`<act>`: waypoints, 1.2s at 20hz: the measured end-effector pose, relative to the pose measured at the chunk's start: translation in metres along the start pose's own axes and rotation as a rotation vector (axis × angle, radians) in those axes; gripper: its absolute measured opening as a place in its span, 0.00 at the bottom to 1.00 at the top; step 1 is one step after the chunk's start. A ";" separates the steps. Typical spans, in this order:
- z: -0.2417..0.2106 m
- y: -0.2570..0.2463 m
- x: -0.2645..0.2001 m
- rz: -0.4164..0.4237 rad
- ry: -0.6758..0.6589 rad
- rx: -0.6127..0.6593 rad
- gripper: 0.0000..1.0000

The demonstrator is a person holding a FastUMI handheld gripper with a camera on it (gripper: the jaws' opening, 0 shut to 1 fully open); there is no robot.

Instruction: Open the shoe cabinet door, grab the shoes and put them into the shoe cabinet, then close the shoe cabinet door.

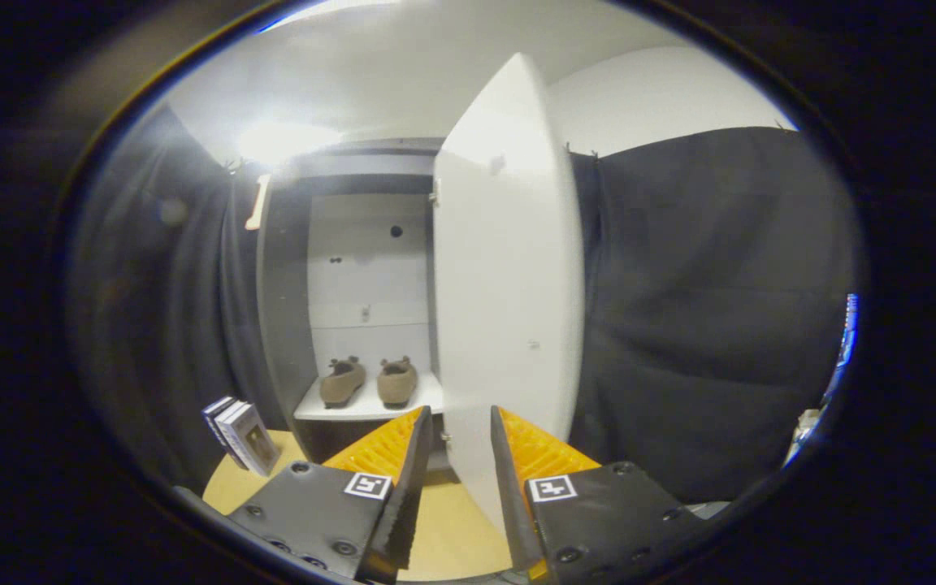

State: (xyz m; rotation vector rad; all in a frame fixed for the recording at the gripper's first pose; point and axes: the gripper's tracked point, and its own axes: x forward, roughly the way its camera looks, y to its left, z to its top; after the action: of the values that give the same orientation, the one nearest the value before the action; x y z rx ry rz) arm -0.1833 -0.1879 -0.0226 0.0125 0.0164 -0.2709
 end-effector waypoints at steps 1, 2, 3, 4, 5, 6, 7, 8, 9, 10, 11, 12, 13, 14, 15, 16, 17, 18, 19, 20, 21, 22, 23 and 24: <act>0.003 -0.022 -0.001 0.000 -0.008 0.007 0.47; 0.009 -0.043 0.000 0.002 -0.026 0.013 0.47; 0.013 -0.057 0.007 0.021 -0.041 0.021 0.47; 0.013 -0.066 0.012 0.050 -0.043 0.024 0.47; 0.011 -0.073 0.020 0.087 -0.037 0.028 0.47; 0.010 -0.076 0.029 0.132 -0.027 0.027 0.46; 0.006 -0.077 0.042 0.164 -0.017 0.019 0.46; 0.002 -0.079 0.054 0.206 0.003 0.020 0.46; 0.000 -0.076 0.065 0.244 0.023 0.033 0.46; -0.004 -0.071 0.074 0.283 0.041 0.046 0.46; -0.011 -0.066 0.085 0.311 0.062 0.053 0.46; -0.015 -0.062 0.094 0.337 0.079 0.053 0.46; -0.019 -0.059 0.102 0.356 0.093 0.051 0.45; -0.021 -0.060 0.108 0.366 0.104 0.053 0.45; -0.021 -0.056 0.111 0.384 0.108 0.064 0.45; -0.022 -0.054 0.113 0.399 0.108 0.074 0.45; -0.022 -0.052 0.114 0.413 0.107 0.080 0.45; -0.021 -0.049 0.115 0.423 0.105 0.080 0.45; -0.022 -0.040 0.114 0.447 0.102 0.075 0.44; -0.020 -0.034 0.114 0.449 0.094 0.066 0.44; -0.020 -0.027 0.110 0.468 0.092 0.063 0.44; -0.021 -0.017 0.106 0.488 0.096 0.066 0.44; -0.023 -0.007 0.103 0.510 0.103 0.068 0.44; -0.023 0.004 0.100 0.533 0.104 0.067 0.43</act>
State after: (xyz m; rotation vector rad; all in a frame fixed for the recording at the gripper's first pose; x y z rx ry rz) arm -0.0860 -0.2103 -0.0477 0.0961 0.1056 0.2626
